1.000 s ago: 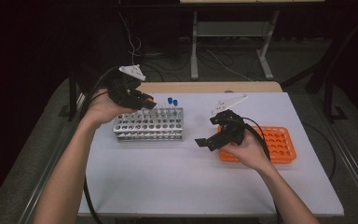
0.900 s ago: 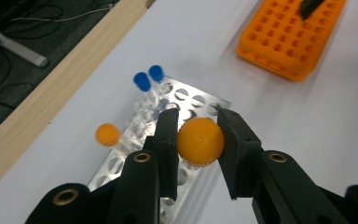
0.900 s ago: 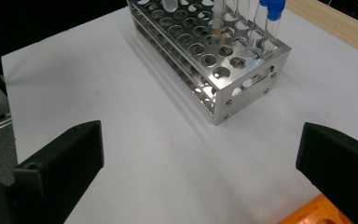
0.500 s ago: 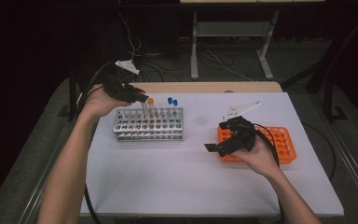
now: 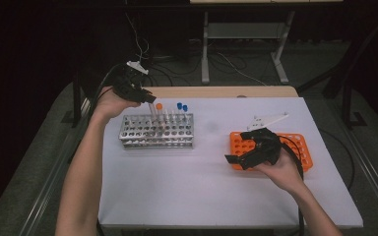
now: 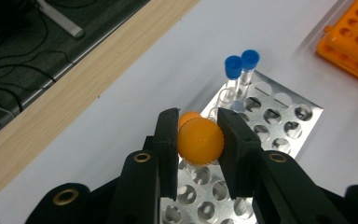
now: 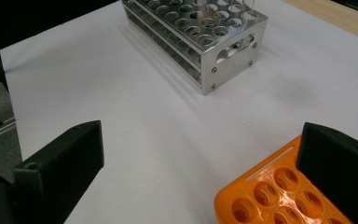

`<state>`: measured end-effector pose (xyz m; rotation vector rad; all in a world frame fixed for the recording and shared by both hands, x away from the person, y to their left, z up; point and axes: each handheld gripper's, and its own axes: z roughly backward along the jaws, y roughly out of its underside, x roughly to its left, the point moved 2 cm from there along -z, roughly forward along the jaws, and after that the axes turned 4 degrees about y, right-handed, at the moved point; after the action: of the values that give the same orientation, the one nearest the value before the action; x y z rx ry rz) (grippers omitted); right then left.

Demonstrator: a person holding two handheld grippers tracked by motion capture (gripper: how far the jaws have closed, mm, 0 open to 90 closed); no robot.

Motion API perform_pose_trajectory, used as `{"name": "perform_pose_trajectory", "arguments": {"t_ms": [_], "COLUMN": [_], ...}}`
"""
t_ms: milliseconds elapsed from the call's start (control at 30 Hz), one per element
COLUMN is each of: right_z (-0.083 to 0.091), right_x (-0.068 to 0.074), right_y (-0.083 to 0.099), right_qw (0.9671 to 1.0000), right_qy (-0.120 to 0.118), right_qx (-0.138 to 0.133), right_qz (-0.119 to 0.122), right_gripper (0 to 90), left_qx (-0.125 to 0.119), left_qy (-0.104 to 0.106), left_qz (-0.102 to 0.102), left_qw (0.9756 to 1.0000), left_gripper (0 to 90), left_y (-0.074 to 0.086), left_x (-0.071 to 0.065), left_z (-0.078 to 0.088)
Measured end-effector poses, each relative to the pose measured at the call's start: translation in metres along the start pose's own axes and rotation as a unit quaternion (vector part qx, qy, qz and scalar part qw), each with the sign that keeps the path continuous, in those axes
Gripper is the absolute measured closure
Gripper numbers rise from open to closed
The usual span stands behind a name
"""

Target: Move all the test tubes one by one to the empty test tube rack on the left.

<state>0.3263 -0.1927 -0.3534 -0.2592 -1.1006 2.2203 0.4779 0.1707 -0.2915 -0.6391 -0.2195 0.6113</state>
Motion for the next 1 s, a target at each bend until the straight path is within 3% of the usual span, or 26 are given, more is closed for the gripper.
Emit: {"name": "perform_pose_trajectory", "arguments": {"t_ms": [100, 233, 400, 733, 867, 1000], "right_z": [0.005, 0.012, 0.018, 0.032, 0.036, 0.040], "right_x": [0.000, 0.000, -0.001, -0.005, -0.006, -0.005], "right_y": [0.005, 0.014, 0.028, 0.057, 0.070, 0.082], "right_qw": [1.0000, 0.9998, 0.9993, 0.9977, 0.9965, 0.9953], "right_qy": [0.001, 0.002, 0.004, 0.012, 0.016, 0.021], "right_qx": [-0.009, -0.018, -0.028, -0.033, -0.040, -0.050], "right_qz": [-0.003, -0.011, -0.023, -0.058, -0.071, -0.080], "right_gripper": [0.4, 0.4, 0.4, 0.4, 0.4, 0.4], "left_qx": [-0.008, 0.000, -0.015, -0.002, -0.004, -0.014], "left_qy": [0.001, -0.001, 0.000, 0.005, 0.009, 0.018], "left_qz": [0.008, 0.007, 0.016, 0.032, 0.040, 0.062], "left_qw": [0.9999, 1.0000, 0.9998, 0.9995, 0.9991, 0.9978], "left_gripper": [68.7, 68.7, 68.7, 68.7, 68.4, 64.3], "left_y": [0.001, 0.002, 0.005, 0.018, 0.023, 0.027], "left_x": [0.003, 0.004, 0.006, 0.010, 0.010, 0.010], "left_z": [-0.003, -0.009, -0.010, -0.019, -0.027, -0.030]}}
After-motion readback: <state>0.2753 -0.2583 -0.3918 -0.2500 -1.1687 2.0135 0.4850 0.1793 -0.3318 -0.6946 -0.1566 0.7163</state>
